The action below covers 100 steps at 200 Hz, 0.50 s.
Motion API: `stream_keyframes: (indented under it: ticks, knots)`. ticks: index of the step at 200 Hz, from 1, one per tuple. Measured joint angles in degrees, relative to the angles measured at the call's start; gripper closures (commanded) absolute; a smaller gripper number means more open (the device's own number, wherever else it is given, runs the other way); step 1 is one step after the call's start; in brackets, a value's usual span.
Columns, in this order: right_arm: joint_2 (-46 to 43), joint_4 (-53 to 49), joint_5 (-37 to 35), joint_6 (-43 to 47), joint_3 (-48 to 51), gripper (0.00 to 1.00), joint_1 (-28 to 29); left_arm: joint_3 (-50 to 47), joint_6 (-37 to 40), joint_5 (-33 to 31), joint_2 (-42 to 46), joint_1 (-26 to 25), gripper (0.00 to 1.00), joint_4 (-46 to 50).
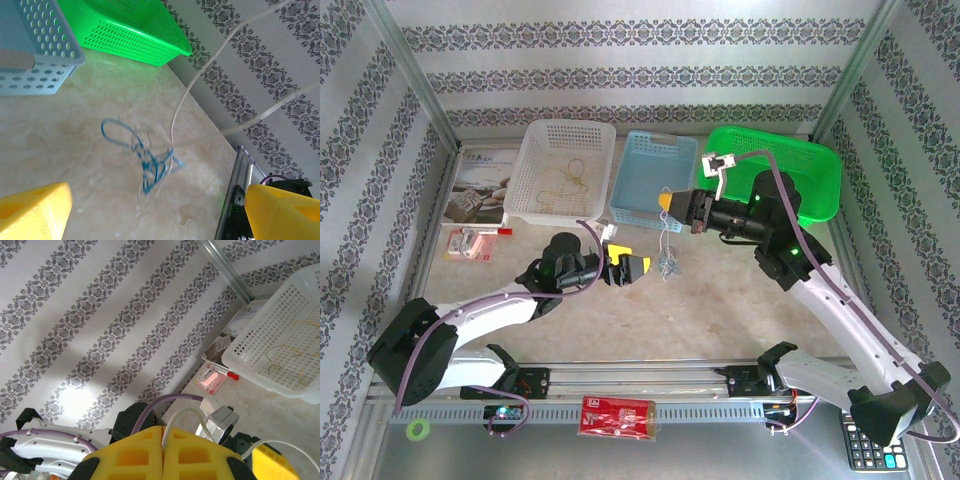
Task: Untangle the cables
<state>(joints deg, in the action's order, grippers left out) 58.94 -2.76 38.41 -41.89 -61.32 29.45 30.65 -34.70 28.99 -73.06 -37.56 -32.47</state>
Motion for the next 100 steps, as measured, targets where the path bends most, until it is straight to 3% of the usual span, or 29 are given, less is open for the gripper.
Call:
stream_keyframes:
  ticks: [47,83,100]
  knots:
    - [0.0,0.0,-0.3,0.0,0.0,1.00,2.7,3.1,0.0,1.3,-6.0,-1.0,0.10,-0.1]
    - [0.1,1.0,-0.6,-0.3,0.0,1.00,3.8,3.5,-0.1,1.5,-10.0,-1.8,0.32,-1.2]
    - [0.1,1.6,-0.6,-0.5,0.0,1.00,4.2,3.5,-0.3,1.5,-11.7,-1.8,0.37,-2.8]
